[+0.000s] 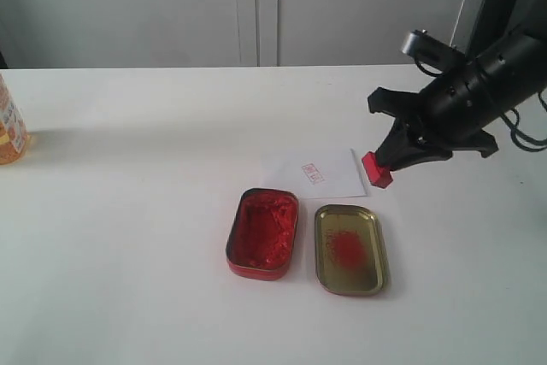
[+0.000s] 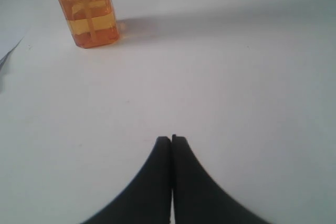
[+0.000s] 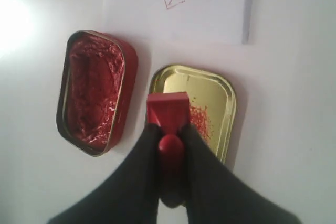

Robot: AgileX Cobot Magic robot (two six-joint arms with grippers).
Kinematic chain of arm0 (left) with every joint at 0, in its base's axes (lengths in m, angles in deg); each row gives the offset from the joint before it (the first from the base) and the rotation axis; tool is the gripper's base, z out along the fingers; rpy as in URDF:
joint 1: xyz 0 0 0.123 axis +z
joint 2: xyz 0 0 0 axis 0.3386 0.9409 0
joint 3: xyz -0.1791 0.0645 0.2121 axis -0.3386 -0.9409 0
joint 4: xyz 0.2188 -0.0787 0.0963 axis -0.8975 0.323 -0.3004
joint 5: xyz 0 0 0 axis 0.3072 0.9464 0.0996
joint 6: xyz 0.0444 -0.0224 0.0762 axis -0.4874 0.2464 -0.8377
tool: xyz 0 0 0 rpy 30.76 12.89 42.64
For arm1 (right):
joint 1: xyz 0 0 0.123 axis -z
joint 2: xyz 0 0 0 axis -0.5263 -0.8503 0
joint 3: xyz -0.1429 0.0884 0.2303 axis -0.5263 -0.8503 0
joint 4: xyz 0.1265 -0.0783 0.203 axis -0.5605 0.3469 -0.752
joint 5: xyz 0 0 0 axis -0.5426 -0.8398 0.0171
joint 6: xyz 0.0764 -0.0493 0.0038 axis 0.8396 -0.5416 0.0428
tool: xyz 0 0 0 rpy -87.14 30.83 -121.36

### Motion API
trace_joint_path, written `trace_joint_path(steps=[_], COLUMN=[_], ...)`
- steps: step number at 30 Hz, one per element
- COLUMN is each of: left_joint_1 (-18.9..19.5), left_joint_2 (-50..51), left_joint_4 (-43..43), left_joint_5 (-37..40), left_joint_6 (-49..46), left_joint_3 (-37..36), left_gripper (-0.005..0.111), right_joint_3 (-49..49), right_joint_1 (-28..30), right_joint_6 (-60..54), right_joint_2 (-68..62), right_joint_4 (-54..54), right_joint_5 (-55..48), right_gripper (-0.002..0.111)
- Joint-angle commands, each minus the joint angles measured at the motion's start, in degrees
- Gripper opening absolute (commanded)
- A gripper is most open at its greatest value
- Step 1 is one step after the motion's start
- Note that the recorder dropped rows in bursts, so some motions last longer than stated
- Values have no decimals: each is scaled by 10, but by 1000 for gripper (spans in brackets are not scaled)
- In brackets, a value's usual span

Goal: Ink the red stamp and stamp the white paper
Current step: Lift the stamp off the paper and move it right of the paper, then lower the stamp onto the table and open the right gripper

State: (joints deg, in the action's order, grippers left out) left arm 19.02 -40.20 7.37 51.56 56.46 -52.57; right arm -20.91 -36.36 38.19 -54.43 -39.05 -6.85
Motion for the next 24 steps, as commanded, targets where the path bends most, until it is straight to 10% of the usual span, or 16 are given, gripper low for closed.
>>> trace_joint_path(steps=[1, 24], left_joint_1=[1, 1], left_joint_2=[-1, -1], left_joint_4=[0, 0], left_joint_5=[-2, -2], left_joint_6=[2, 2], left_joint_3=[-2, -2], left_gripper=[0, 0], right_joint_3=[-50, -161], right_joint_1=[25, 81], right_joint_6=[-44, -355], right_joint_2=[27, -62], right_joint_4=[-42, -417], right_joint_5=[14, 99], right_gripper=[0, 0])
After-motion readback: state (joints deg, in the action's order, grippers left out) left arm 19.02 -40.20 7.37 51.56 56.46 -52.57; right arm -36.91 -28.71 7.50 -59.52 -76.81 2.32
